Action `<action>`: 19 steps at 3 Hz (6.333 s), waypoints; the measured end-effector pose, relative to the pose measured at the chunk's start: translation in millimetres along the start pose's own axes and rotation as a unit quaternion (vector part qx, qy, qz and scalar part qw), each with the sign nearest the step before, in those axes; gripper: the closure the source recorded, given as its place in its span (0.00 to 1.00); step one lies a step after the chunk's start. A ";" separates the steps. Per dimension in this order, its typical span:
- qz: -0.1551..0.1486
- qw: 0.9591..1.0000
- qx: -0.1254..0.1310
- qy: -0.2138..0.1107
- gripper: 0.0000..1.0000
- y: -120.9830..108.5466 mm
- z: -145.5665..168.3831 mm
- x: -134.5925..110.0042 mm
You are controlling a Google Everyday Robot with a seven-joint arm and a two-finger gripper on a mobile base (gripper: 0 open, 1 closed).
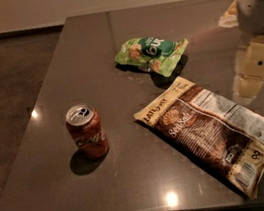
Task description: Move green rice chip bag near coke can
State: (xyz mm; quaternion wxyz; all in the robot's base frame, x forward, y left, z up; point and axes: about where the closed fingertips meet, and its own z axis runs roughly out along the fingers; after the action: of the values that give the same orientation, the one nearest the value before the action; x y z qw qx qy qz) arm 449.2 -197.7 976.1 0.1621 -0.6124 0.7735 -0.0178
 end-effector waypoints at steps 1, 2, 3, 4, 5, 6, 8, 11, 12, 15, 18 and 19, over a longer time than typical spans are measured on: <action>0.000 1.000 -0.014 -0.017 0.00 -20.7 21.2 -36.6; 0.018 1.000 -0.011 -0.022 0.00 -42.2 42.6 -62.7; 0.050 0.998 0.000 -0.030 0.00 -59.6 61.4 -77.4; 0.085 0.995 0.025 -0.035 0.00 -80.4 77.3 -89.9; 0.116 0.992 0.035 -0.037 0.00 -105.3 93.0 -96.7; 0.138 0.989 0.031 -0.036 0.00 -128.0 109.2 -102.4; 0.162 0.986 0.031 -0.028 0.00 -160.1 137.2 -110.3; 0.153 0.988 0.020 -0.005 0.45 -176.5 158.2 -118.1; 0.136 0.991 0.012 -0.002 0.67 -170.1 157.7 -123.7; -0.032 0.994 -0.062 -0.081 1.00 -80.2 125.2 -197.4; -0.161 0.965 -0.152 -0.141 0.63 14.3 115.3 -253.1; -0.163 0.964 -0.152 -0.143 0.41 15.8 115.3 -255.2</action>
Offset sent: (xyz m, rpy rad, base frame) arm 0.0981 0.0803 -0.0277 0.0758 0.0247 -0.0718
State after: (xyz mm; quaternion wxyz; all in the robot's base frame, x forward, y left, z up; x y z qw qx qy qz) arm 516.1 69.2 921.8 0.1707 -0.7441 0.6254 0.1612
